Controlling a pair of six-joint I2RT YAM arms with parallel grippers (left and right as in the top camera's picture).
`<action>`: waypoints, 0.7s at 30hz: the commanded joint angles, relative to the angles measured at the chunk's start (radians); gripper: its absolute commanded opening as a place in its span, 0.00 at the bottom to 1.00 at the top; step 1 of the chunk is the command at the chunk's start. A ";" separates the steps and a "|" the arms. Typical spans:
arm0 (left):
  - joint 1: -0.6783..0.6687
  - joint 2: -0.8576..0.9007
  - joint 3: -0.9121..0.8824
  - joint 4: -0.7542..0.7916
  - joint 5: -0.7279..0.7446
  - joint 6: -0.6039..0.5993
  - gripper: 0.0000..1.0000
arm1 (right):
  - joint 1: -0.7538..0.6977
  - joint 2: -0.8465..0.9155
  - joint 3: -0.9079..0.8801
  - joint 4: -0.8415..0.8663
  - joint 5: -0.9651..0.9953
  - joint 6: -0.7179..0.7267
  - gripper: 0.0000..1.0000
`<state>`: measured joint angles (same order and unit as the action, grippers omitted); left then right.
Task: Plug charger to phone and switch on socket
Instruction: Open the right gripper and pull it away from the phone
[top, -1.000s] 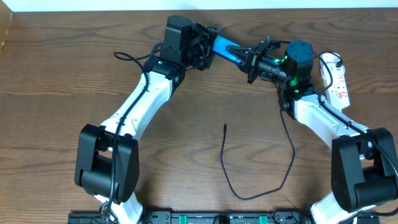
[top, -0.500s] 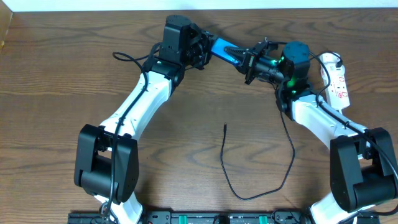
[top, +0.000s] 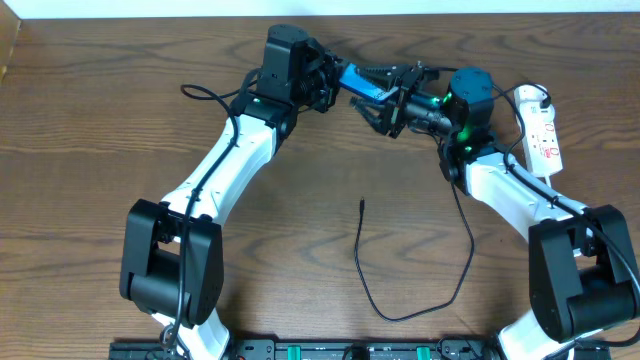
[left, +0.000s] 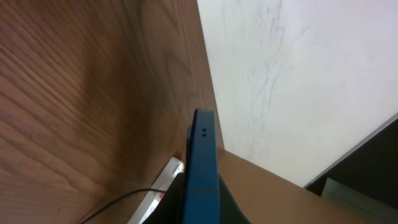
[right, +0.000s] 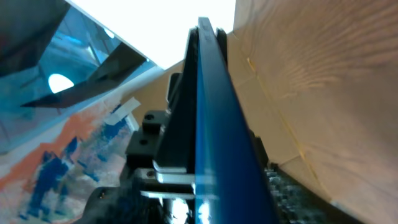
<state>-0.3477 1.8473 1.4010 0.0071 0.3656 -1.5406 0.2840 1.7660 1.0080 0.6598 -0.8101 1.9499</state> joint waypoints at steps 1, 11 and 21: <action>0.024 -0.024 0.005 0.010 -0.015 -0.001 0.07 | -0.006 -0.012 0.018 0.003 -0.019 -0.098 0.85; 0.182 -0.024 0.005 -0.007 0.279 0.046 0.07 | -0.093 -0.012 0.018 -0.006 -0.033 -0.394 0.99; 0.369 -0.024 0.005 -0.076 0.829 0.680 0.07 | -0.171 -0.012 0.019 -0.004 -0.065 -0.712 0.99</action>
<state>-0.0162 1.8473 1.4010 -0.0475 0.9085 -1.1625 0.1226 1.7660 1.0092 0.6525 -0.8562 1.3907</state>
